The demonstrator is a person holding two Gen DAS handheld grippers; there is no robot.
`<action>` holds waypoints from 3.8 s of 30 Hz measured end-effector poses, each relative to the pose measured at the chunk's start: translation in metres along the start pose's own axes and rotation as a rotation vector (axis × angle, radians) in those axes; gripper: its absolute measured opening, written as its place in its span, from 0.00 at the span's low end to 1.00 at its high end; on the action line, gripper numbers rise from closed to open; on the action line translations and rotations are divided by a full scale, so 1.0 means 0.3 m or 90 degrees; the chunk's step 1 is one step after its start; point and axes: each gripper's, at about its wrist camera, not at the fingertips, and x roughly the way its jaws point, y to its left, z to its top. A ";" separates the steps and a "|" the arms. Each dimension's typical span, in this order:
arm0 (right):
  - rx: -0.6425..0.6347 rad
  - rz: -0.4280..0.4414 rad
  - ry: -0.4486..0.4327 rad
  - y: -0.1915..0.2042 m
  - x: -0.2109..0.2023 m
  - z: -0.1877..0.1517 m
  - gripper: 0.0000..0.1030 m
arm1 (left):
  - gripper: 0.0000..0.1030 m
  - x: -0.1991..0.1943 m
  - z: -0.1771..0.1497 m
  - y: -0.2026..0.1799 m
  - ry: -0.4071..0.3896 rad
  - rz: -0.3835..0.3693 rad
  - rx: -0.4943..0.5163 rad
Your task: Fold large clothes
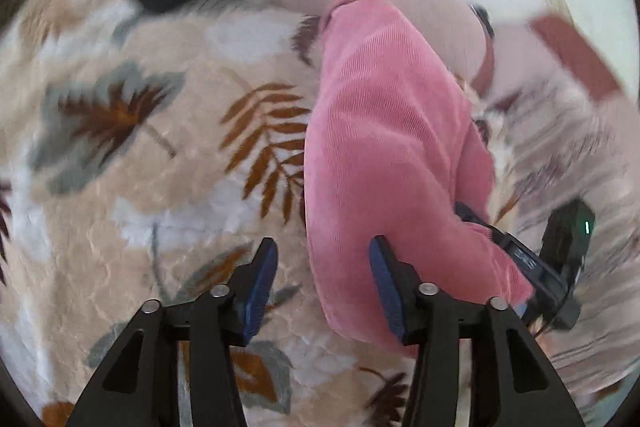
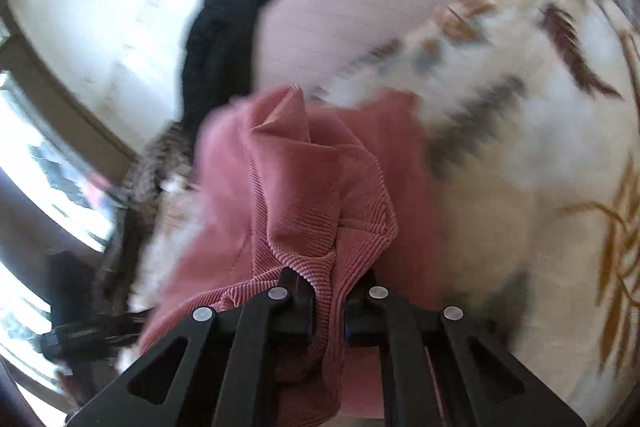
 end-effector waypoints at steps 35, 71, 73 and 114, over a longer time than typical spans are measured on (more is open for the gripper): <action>-0.011 0.058 -0.166 0.102 -0.252 -0.015 0.38 | 0.60 0.108 0.039 -0.069 0.061 0.026 0.000; 0.112 -0.094 -0.024 -0.055 0.213 0.242 0.56 | 0.70 0.453 0.373 -0.037 0.056 0.000 -0.120; 0.114 -0.090 -0.021 -0.058 0.215 0.243 0.57 | 0.70 0.451 0.361 -0.042 0.045 0.011 -0.106; -0.018 -0.124 -0.125 0.090 -0.201 0.090 0.65 | 0.66 -0.030 0.092 -0.114 0.015 0.032 0.006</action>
